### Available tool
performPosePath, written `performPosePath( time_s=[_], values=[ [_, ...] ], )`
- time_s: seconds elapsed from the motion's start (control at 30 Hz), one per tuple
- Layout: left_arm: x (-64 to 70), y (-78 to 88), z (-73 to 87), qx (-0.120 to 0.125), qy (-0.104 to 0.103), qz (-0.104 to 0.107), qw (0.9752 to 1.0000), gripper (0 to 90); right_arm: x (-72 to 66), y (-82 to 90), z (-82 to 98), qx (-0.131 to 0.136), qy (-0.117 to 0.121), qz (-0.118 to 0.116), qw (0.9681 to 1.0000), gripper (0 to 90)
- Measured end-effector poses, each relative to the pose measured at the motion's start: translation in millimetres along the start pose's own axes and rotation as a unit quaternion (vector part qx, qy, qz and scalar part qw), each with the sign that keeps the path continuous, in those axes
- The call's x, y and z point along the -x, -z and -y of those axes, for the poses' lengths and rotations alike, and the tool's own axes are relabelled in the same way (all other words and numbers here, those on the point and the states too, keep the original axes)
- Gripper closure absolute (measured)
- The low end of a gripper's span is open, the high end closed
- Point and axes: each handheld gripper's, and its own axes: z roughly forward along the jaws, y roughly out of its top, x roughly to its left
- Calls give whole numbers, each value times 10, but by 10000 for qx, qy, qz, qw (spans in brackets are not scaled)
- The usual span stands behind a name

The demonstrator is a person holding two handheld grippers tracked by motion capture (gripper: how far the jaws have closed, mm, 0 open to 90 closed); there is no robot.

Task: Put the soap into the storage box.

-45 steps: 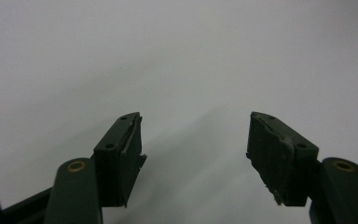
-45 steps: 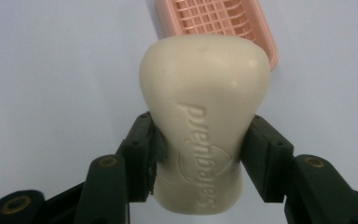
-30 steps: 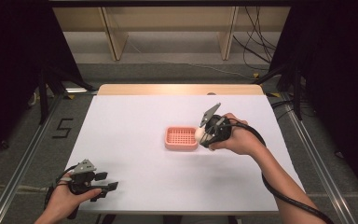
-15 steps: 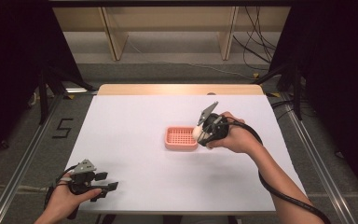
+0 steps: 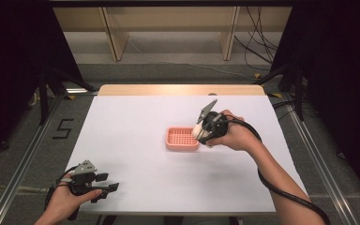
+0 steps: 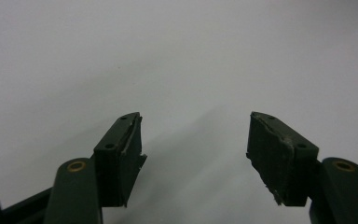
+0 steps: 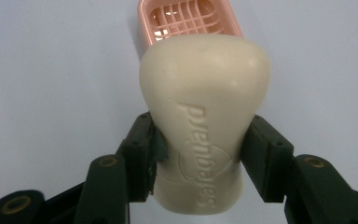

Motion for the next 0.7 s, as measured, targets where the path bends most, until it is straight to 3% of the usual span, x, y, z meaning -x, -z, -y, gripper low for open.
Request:
performPosePath(
  time_s=[0.7],
  values=[
    [-3,2,-1,8,-4,-5,10000,349,101,-105,-170,-333,82,-108,9994,504]
  ],
)
